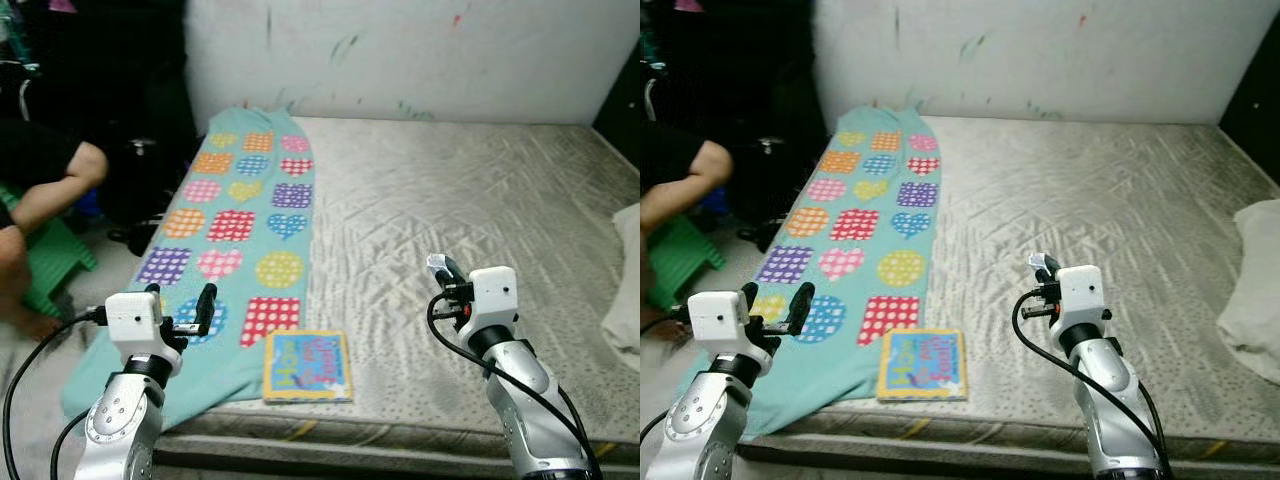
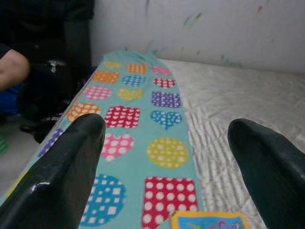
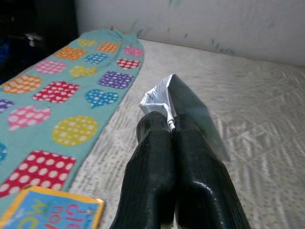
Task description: Clean up the room
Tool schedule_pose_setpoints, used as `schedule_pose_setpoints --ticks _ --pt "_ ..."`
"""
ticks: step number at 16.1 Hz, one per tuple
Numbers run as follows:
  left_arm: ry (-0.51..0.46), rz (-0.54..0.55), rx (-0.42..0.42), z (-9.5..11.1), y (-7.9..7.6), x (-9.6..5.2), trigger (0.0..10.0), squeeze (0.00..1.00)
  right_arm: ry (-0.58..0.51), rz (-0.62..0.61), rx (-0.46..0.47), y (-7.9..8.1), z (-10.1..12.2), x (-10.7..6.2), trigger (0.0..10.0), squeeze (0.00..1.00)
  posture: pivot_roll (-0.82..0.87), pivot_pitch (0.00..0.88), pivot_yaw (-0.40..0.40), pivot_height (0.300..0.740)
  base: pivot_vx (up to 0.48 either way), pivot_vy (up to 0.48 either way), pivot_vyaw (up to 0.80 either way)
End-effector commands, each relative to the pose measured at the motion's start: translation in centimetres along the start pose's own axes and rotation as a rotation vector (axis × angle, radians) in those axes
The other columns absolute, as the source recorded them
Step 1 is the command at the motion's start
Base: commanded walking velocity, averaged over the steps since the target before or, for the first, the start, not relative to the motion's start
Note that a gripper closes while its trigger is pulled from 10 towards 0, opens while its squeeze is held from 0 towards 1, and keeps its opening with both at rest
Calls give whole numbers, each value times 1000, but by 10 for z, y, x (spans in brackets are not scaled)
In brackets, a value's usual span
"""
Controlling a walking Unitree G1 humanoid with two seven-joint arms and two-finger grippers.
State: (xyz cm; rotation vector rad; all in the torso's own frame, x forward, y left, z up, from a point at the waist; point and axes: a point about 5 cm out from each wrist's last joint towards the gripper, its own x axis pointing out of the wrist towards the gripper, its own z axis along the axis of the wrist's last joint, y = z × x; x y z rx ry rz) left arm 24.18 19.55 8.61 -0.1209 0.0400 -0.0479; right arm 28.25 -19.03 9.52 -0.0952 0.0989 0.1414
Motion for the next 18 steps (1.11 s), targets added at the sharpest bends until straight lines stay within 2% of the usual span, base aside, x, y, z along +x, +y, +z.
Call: schedule_pose_setpoints --ticks 1,18 --pt "0 -25 -16 0 -7 3 10000 0 5 -11 -9 -6 0 -1 10000 0 -78 18 36 740 0 480 0" --pt "-5 -24 -8 2 -7 5 10000 0 -1 8 -13 -2 0 2 10000 0 -74 18 38 740 0 480 0"
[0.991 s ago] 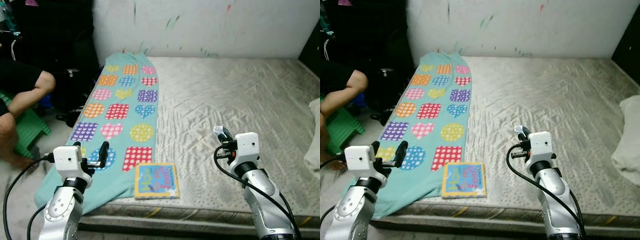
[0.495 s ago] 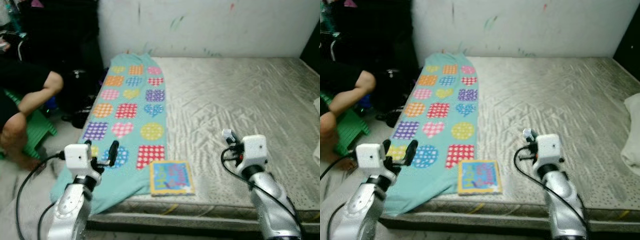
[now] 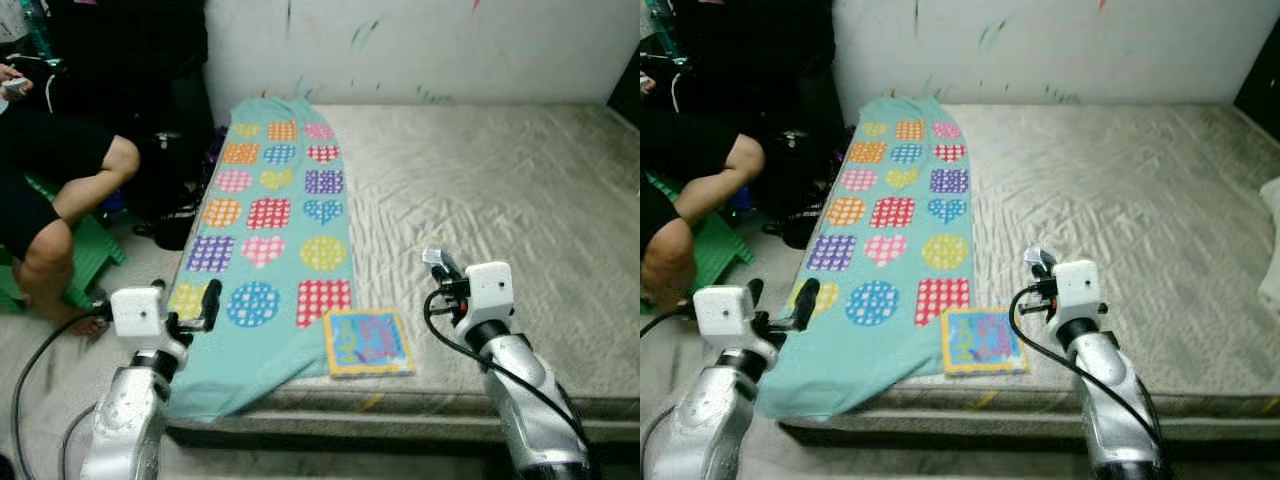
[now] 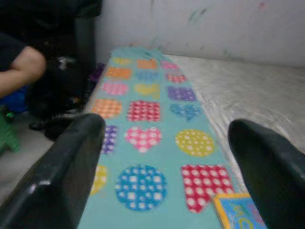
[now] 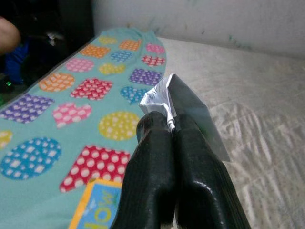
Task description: Clean up the room
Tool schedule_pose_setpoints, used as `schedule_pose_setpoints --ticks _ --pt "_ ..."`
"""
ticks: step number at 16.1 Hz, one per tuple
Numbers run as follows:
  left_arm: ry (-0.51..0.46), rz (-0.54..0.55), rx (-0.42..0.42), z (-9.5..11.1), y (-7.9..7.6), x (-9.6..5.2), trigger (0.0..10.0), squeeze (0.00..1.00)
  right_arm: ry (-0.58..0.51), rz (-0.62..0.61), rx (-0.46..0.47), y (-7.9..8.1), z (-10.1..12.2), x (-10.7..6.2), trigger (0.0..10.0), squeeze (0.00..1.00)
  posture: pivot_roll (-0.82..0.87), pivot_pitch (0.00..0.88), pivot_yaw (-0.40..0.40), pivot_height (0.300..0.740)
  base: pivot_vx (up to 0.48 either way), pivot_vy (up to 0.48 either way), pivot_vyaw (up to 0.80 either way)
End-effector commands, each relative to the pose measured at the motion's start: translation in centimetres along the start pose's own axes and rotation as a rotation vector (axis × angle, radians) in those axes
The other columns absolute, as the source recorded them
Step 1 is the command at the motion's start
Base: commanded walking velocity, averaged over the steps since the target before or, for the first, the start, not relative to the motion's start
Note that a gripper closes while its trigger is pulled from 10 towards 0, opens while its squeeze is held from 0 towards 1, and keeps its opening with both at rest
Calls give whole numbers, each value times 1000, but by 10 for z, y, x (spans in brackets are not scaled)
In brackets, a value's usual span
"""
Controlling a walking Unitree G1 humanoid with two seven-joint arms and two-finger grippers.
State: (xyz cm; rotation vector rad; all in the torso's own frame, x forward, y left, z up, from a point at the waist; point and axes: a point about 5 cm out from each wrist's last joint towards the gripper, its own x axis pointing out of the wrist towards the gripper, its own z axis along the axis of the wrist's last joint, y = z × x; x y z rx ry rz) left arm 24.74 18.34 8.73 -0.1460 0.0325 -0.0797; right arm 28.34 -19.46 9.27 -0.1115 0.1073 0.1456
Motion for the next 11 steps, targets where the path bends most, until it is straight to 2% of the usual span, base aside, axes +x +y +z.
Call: schedule_pose_setpoints --ticks 1,8,11 --pt "1 9 16 2 5 -1 10000 0 -11 4 3 2 2 1 10000 0 -74 18 38 740 0 480 0" --pt "-8 18 25 4 6 0 10000 0 -13 15 3 4 2 2 10000 0 -72 12 37 740 0 440 0" --pt "-14 21 44 5 7 1 10000 0 -18 19 1 5 2 3 10000 0 -71 11 38 740 0 0 0"
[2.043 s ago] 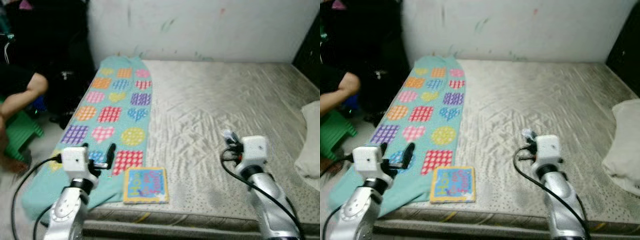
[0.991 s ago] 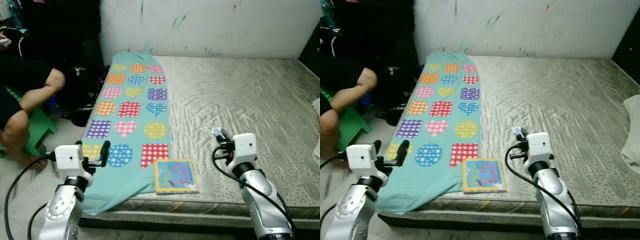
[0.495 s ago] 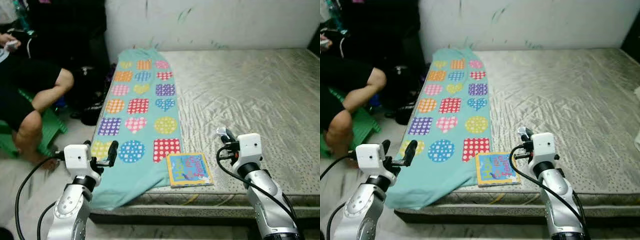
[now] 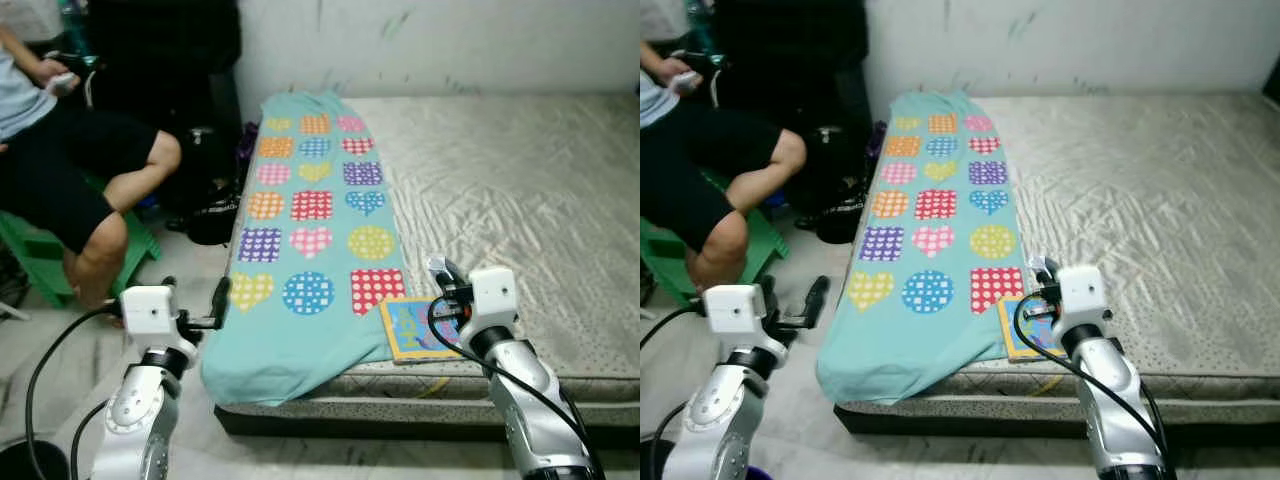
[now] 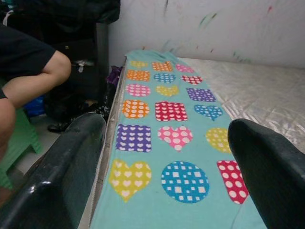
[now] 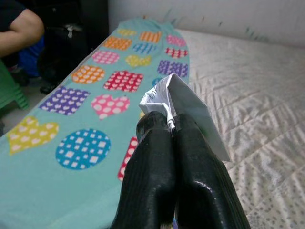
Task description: Clean up the room
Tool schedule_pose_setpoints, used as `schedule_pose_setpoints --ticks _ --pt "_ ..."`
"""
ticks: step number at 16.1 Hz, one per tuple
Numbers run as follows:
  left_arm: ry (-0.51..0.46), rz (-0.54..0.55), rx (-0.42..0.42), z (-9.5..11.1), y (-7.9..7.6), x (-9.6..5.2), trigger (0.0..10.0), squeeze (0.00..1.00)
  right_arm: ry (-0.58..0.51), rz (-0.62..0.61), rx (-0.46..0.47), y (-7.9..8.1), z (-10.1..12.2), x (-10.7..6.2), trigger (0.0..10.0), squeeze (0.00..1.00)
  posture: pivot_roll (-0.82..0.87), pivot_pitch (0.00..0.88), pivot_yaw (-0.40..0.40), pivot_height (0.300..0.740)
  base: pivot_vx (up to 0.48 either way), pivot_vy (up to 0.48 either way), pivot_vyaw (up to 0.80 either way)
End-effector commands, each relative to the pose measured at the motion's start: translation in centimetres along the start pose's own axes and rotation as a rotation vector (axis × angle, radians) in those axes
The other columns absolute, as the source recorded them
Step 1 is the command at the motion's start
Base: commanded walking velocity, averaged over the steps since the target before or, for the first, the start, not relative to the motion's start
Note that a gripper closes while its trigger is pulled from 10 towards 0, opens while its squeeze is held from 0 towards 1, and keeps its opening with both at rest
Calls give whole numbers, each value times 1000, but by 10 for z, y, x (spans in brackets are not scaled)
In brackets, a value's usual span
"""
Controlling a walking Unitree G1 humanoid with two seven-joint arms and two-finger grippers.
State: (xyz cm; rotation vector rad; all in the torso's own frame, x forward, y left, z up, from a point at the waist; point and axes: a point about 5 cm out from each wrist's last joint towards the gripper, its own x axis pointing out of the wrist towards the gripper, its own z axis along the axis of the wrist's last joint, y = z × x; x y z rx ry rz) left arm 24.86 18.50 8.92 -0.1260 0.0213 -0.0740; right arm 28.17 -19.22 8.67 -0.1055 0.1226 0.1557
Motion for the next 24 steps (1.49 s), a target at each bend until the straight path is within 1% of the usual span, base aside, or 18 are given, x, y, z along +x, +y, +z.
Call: schedule_pose_setpoints --ticks 1,3,6,10,13,15,16,17,18,20,22,24 --pt "-4 17 29 3 6 0 10000 0 -38 8 -16 2 9 4 10000 0 -70 11 40 740 0 0 0" --pt "-7 17 35 4 6 0 10000 0 -50 25 -31 4 10 4 10000 0 -70 12 42 740 0 0 0" --pt "-16 24 58 6 8 2 10000 0 -55 41 -35 9 10 6 10000 0 -63 7 45 740 0 0 800" --pt "-26 30 71 10 11 5 10000 0 -75 39 -30 11 14 11 10000 0 -54 0 59 740 0 0 800" --pt "-44 30 78 14 11 10 10000 0 -96 37 -27 11 21 18 10000 0 -48 0 45 740 0 0 800" --pt "-63 44 86 19 11 10 10000 0 -106 57 -36 13 25 26 10000 0 -31 0 44 740 0 0 800" --pt "-59 51 95 18 13 6 10000 0 -110 59 -32 15 25 27 10000 0 -24 0 41 740 0 0 800" --pt "-59 51 95 18 13 6 10000 0 -110 59 -32 15 25 27 10000 0 -24 0 41 740 0 0 800" --pt "-54 64 99 16 17 3 10000 0 -111 61 -28 17 25 27 10000 0 -24 0 41 740 0 0 800" --pt "-50 89 102 13 20 -1 10000 0 -110 76 -22 22 23 24 10000 0 -37 0 35 740 0 0 800" --pt "-36 87 97 5 14 -2 10000 0 -96 94 -25 26 18 23 10000 0 -40 2 21 740 0 0 800" --pt "-20 94 99 -3 12 -4 10000 0 -86 101 -22 29 14 26 10000 0 -30 0 7 740 0 0 800"
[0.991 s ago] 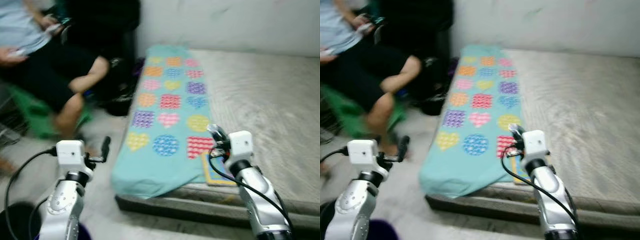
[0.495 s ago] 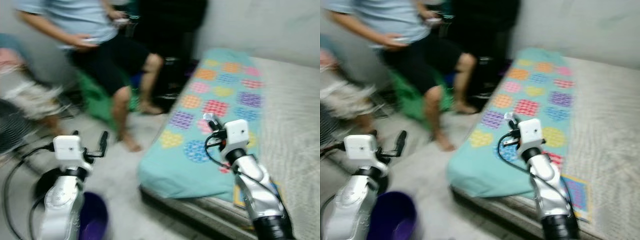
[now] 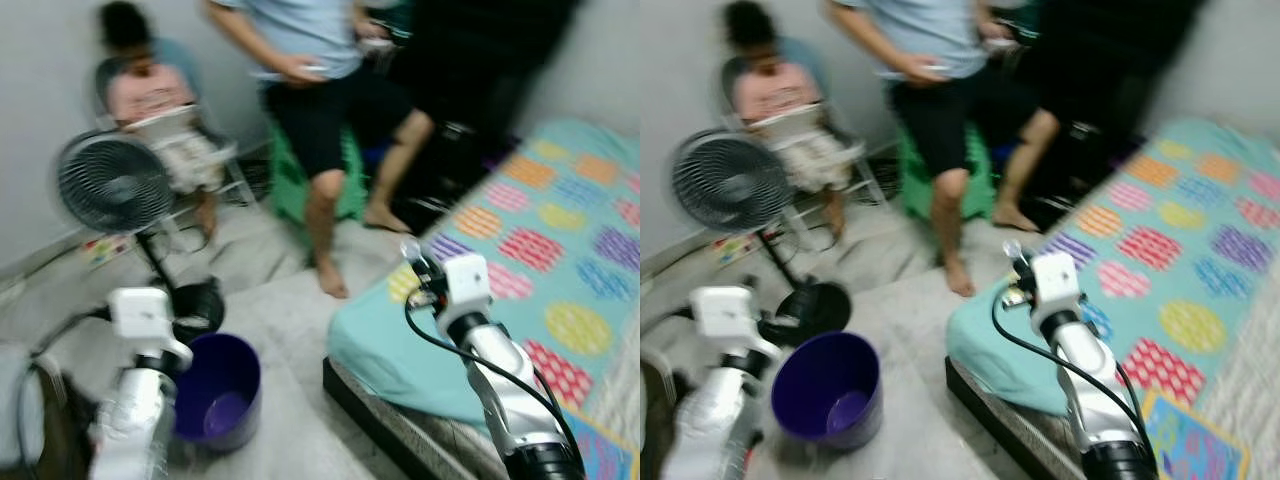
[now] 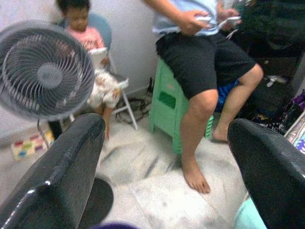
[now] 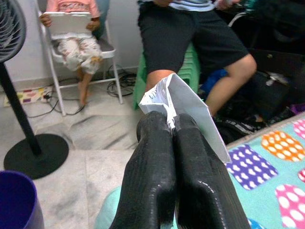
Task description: Clean up the room
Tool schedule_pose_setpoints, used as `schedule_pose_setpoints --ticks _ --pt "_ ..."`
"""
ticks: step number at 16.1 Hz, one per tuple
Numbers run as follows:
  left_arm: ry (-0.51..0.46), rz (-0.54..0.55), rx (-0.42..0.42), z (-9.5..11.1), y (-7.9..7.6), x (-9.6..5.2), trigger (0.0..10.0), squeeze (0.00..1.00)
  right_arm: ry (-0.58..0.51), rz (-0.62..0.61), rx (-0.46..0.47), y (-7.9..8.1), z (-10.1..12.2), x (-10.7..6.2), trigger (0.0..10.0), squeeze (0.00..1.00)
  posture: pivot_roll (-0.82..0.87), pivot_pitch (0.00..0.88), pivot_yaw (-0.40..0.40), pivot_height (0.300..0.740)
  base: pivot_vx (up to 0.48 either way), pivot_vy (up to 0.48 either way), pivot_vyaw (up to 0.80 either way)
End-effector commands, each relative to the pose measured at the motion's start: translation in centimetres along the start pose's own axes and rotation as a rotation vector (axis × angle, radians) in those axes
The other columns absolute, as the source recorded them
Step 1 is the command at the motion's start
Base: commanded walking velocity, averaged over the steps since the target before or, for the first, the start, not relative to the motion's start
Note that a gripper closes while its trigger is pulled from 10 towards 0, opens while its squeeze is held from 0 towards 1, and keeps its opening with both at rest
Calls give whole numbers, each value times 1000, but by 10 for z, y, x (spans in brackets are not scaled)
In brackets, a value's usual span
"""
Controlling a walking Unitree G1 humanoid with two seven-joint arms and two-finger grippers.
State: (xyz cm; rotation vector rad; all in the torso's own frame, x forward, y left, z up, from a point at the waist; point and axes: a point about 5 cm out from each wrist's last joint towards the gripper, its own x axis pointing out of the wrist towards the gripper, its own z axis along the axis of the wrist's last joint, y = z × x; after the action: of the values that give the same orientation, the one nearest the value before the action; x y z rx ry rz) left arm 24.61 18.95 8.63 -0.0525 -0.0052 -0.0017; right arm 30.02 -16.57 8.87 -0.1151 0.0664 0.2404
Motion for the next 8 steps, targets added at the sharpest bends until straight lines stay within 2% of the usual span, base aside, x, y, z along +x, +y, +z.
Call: schedule_pose_setpoints --ticks 1,4,8 --pt "15 26 27 -4 7 -1 10000 0 -25 26 -3 8 5 6 10000 0 -23 0 1 740 0 0 800" --pt "16 67 43 -8 14 3 10000 0 -14 113 11 25 5 17 10000 0 -11 0 -15 740 0 0 800" --pt "-2 79 54 -4 19 9 10000 0 -19 123 7 29 5 19 10000 0 -16 0 -8 740 0 0 719"
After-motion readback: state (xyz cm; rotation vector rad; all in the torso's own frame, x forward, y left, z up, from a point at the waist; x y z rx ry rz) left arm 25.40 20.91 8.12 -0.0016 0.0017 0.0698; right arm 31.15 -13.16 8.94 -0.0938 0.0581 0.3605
